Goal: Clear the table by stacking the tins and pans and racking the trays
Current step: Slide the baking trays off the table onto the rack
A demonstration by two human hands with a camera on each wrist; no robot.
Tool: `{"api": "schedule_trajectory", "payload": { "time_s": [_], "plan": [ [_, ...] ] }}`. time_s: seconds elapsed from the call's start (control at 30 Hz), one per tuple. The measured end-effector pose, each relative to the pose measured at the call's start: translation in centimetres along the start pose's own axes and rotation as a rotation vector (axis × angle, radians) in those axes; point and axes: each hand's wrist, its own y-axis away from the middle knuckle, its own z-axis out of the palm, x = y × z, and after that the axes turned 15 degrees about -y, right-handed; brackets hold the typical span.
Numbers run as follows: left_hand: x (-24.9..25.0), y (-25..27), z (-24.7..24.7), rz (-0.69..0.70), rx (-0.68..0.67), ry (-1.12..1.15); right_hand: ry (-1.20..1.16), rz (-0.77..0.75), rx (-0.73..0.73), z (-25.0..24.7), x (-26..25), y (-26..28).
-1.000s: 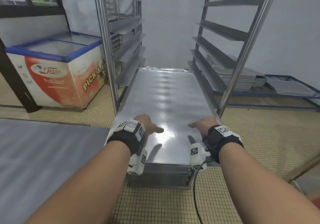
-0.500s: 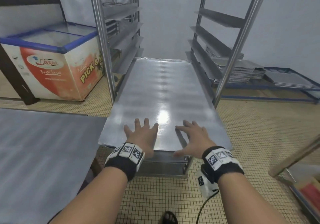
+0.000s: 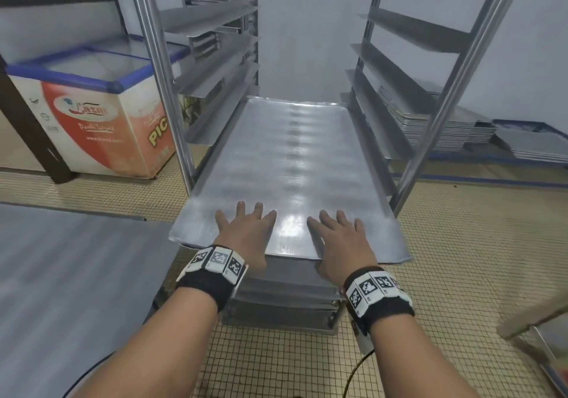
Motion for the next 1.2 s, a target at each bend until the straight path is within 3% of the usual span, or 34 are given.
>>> {"api": "schedule_trajectory", "payload": {
  "time_s": [0.53, 0.83, 1.2],
  "plan": [
    [-2.7, -13.1, -3.4, -0.035, -0.028, -0.034, -0.056, -0.032, -0.012, -1.9, 4.8, -12.9],
    [-3.7, -17.5, -5.2, -0.051, -0.09, 0.016, -0.042, -0.039, -0.001, -2.2, 6.3, -17.8],
    [-4.3, -19.6, -5.2, -0.042, -0.06, -0.004, 0.012, 0.003, -0.016, -1.6, 6.9, -19.8]
  ]
}}
